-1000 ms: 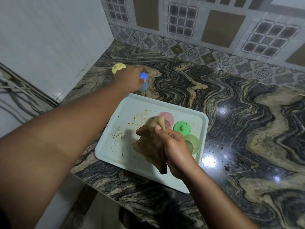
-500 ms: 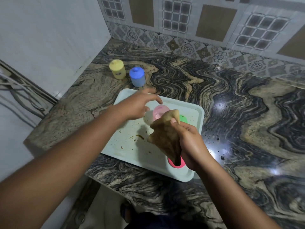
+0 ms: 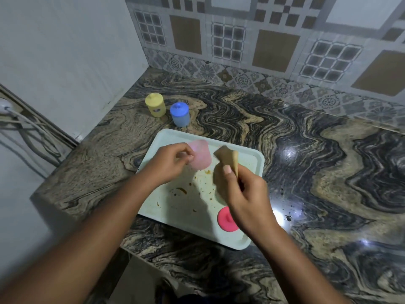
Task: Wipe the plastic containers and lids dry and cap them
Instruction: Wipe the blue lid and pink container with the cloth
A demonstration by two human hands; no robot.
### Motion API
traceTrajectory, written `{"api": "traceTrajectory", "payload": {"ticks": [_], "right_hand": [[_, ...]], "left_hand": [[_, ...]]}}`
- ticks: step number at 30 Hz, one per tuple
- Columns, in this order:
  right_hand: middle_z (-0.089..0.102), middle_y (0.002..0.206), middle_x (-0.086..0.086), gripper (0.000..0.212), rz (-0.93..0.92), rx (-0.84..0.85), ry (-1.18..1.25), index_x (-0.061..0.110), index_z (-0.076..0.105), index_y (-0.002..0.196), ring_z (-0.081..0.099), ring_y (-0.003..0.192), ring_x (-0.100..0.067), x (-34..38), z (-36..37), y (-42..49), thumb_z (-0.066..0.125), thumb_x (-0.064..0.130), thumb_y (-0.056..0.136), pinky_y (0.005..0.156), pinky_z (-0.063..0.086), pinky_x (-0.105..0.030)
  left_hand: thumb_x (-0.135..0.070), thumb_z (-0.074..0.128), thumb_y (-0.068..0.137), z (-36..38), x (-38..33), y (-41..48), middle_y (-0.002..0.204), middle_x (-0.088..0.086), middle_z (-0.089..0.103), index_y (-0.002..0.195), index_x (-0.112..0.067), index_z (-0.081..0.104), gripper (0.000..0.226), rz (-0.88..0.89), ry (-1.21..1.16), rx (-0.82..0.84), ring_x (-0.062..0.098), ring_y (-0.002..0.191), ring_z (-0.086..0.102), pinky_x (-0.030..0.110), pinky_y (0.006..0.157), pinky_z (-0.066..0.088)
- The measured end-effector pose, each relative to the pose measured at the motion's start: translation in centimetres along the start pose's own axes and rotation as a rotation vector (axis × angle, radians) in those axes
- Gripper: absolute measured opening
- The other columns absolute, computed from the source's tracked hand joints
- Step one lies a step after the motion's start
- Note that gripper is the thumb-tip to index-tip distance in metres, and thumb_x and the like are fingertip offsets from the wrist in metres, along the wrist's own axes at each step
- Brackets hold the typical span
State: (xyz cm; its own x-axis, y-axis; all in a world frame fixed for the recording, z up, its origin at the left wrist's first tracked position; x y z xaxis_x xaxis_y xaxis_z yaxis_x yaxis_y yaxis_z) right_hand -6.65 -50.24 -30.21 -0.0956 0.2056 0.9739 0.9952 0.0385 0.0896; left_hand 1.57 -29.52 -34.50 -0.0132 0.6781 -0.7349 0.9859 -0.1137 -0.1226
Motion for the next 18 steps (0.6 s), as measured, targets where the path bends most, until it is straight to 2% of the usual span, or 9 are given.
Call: {"api": "traceTrajectory", "payload": {"ticks": [1, 2, 3, 4, 7, 9, 12, 15, 18], "right_hand": [[0.065, 0.087, 0.017, 0.034, -0.160, -0.027, -0.189, 0.003, 0.070, 0.112, 0.064, 0.076, -0.004, 0.6, 0.2, 0.4, 0.048, 0.027, 0.102, 0.076, 0.048, -0.028], [0.071, 0.118, 0.005, 0.040, -0.291, -0.027, -0.321, 0.000, 0.066, 0.128, 0.071, 0.105, -0.015, 0.9, 0.8, 0.8, 0.048, 0.023, 0.101, 0.094, 0.053, -0.033], [0.063, 0.139, -0.011, 0.045, -0.381, -0.006, -0.380, -0.003, 0.060, 0.137, 0.063, 0.127, -0.028, 1.0, 1.6, 1.2, 0.046, 0.022, 0.102, 0.107, 0.049, -0.045], [0.054, 0.147, -0.020, 0.047, -0.436, 0.018, -0.389, -0.005, 0.056, 0.139, 0.054, 0.136, -0.036, 1.3, 2.4, 1.4, 0.044, 0.023, 0.103, 0.110, 0.046, -0.054], [0.046, 0.152, -0.027, 0.045, -0.532, 0.125, -0.377, -0.008, 0.054, 0.140, 0.045, 0.141, -0.042, 1.2, 4.2, 1.8, 0.048, 0.013, 0.100, 0.110, 0.045, -0.057], [0.039, 0.159, -0.021, 0.049, -0.515, 0.203, -0.390, 0.000, 0.050, 0.147, 0.038, 0.146, -0.043, 0.9, 4.6, 2.0, 0.053, 0.008, 0.099, 0.112, 0.042, -0.059], [0.032, 0.164, -0.016, 0.052, -0.566, 0.323, -0.401, 0.006, 0.044, 0.152, 0.031, 0.150, -0.043, 2.7, 6.6, 2.3, 0.051, 0.010, 0.100, 0.114, 0.036, -0.065], [0.035, 0.159, -0.025, 0.048, -0.640, 0.334, -0.387, -0.004, 0.047, 0.147, 0.033, 0.149, -0.040, 3.7, 6.5, 2.7, 0.048, 0.006, 0.100, 0.121, 0.031, -0.053], [0.039, 0.157, -0.026, 0.049, -0.677, 0.371, -0.379, -0.007, 0.050, 0.144, 0.040, 0.147, -0.034, 2.9, 5.6, 1.8, 0.048, 0.002, 0.096, 0.117, 0.041, -0.042]], "left_hand": [[-0.019, 0.067, 0.093, -0.6, -0.1, -0.9, 0.092, -0.012, 0.072, 0.085, -0.029, 0.068, 0.013, -0.048, -0.109, 0.000, 0.015, 0.093, 0.069, 0.046, 0.085, 0.056], [-0.017, 0.066, 0.094, -1.0, -0.4, -1.7, 0.092, -0.011, 0.073, 0.083, -0.029, 0.068, 0.017, -0.087, -0.237, 0.020, 0.016, 0.092, 0.070, 0.052, 0.083, 0.057], [-0.011, 0.065, 0.095, -1.0, -1.0, -2.7, 0.093, -0.010, 0.073, 0.084, -0.026, 0.068, 0.019, -0.104, -0.352, 0.040, 0.016, 0.093, 0.070, 0.055, 0.082, 0.057], [-0.006, 0.063, 0.095, -1.1, -1.6, -3.5, 0.095, -0.007, 0.073, 0.086, -0.023, 0.069, 0.021, -0.099, -0.443, 0.042, 0.017, 0.095, 0.069, 0.056, 0.081, 0.058], [0.000, 0.062, 0.092, -1.2, -3.3, -5.8, 0.101, -0.001, 0.073, 0.090, -0.024, 0.071, 0.026, -0.077, -0.643, -0.033, 0.018, 0.099, 0.070, 0.047, 0.077, 0.061], [-0.010, 0.065, 0.088, -0.8, -3.4, -6.6, 0.099, -0.003, 0.073, 0.094, -0.024, 0.069, 0.015, -0.126, -0.795, -0.089, 0.015, 0.093, 0.071, 0.044, 0.070, 0.061], [-0.019, 0.066, 0.079, -2.9, -2.3, -8.3, 0.100, 0.002, 0.072, 0.100, -0.014, 0.063, 0.022, -0.134, -0.843, -0.214, 0.017, 0.092, 0.072, 0.049, 0.070, 0.062], [-0.012, 0.062, 0.088, -3.8, -2.1, -8.5, 0.088, -0.001, 0.073, 0.094, -0.009, 0.061, 0.006, -0.113, -0.842, -0.247, 0.013, 0.085, 0.074, 0.042, 0.062, 0.062], [-0.013, 0.058, 0.090, -5.1, -1.4, -8.9, 0.089, 0.000, 0.070, 0.093, -0.012, 0.063, 0.005, -0.089, -0.881, -0.280, 0.011, 0.083, 0.072, 0.036, 0.058, 0.061]]}}
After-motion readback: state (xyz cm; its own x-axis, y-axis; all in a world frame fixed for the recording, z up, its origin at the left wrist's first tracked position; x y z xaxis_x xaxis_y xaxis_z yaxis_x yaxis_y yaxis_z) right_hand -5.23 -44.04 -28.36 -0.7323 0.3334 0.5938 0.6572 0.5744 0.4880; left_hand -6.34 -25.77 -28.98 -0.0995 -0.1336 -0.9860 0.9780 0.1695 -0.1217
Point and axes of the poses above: each hand's wrist, its own y-axis towards the middle knuckle, its own z-axis out of the palm, x = y × z, the point moved 5 cm from there along y, towards the middle knuckle
